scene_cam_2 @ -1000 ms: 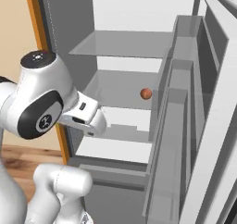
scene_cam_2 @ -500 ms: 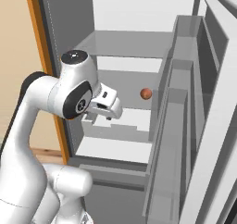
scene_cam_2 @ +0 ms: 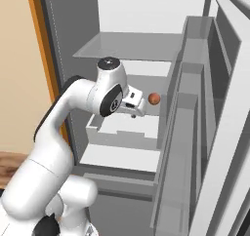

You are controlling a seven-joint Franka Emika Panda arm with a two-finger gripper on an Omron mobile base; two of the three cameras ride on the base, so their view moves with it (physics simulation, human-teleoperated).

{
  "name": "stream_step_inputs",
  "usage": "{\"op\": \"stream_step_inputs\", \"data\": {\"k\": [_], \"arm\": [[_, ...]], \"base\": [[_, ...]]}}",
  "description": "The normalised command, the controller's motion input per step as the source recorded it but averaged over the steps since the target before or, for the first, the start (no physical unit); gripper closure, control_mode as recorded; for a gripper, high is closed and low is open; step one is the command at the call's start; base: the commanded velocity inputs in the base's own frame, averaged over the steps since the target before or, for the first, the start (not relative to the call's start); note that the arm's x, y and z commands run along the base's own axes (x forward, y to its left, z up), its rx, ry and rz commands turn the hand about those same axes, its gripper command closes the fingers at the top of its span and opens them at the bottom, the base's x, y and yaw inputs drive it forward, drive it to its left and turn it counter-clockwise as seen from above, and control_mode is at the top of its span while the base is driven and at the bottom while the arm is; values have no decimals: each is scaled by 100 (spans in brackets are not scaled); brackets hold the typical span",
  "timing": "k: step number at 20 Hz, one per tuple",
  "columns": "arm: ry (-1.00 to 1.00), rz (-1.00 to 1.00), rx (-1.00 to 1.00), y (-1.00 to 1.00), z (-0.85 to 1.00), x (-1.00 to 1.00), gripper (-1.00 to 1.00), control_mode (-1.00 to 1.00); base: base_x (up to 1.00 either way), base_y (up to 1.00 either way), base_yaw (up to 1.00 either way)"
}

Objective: Grab the lemon and onion from the fridge, place them in the blender, close the lid, and turn on the blender to create a marinade.

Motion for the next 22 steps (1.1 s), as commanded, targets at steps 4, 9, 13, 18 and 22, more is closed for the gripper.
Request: {"op": "stream_step_inputs", "data": {"k": [4, 9, 13, 18, 22], "arm": [[-8, 0, 0, -20, -30, 96, -100, -100], [-7, 0, 0, -18, -30, 93, -100, -100], [0, 0, 0, -1, -33, 99, -100, -100], [2, 0, 0, -8, -10, 61, -100, -100], [2, 0, 0, -31, -8, 39, -100, -100]], "base": [[0, 0, 0], [0, 0, 0], [0, 0, 0], [0, 0, 0], [0, 0, 0]]}}
